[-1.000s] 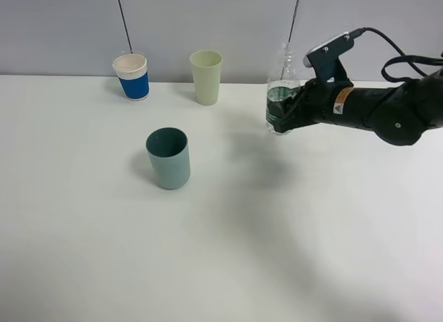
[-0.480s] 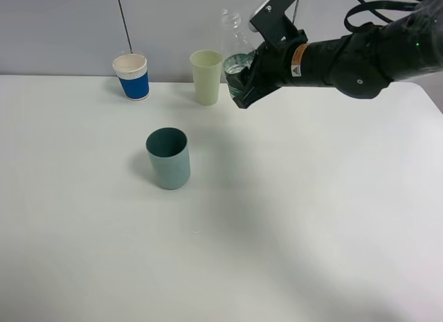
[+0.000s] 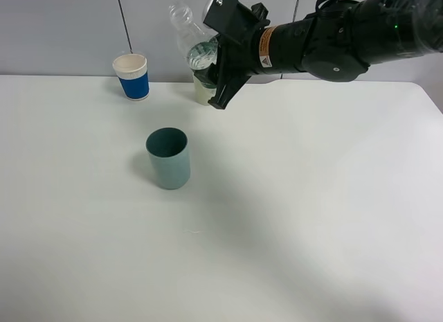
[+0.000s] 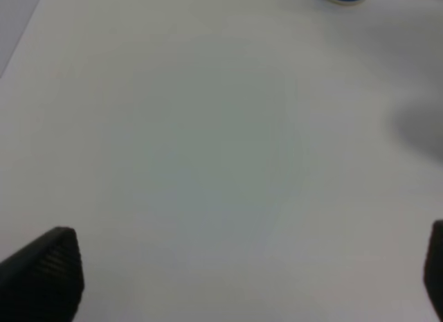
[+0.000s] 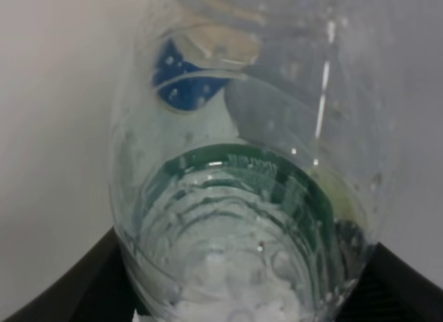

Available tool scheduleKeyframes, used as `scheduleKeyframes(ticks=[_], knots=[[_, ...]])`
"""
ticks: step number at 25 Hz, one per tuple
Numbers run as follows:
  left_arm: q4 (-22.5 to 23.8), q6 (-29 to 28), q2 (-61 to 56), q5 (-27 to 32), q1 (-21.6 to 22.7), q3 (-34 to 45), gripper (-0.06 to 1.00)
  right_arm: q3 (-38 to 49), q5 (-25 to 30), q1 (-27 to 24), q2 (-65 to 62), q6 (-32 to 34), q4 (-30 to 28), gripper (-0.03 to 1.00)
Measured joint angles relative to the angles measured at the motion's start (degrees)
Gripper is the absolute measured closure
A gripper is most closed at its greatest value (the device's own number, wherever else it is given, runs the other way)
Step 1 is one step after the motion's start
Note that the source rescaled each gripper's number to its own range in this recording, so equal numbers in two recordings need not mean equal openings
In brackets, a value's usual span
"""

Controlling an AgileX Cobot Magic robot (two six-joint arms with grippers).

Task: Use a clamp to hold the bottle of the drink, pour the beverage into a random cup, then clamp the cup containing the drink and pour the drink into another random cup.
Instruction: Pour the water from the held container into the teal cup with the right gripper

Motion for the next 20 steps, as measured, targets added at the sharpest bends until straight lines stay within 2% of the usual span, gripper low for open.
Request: scheduleKeyframes(ticks=[5, 11, 16, 20], knots=[[0.0, 0.0, 0.0, 0.0, 0.0, 0.0, -0.05, 0.0, 3.0, 1.8, 0.1, -8.7, -1.2, 0.97], [0.0, 0.0, 0.0, 0.0, 0.0, 0.0, -0.05, -0.1, 6.9, 2.7, 0.4, -15.9, -1.2, 0.97], [0.0, 0.0, 0.0, 0.0, 0.0, 0.0, -0.05, -2.3, 10.2, 4.5, 2.6, -17.6, -1.9, 0.97], [0.0, 0.0, 0.0, 0.0, 0.0, 0.0, -0.05, -4.3, 12.5, 5.4, 3.7, -17.8, -5.4, 0.97]])
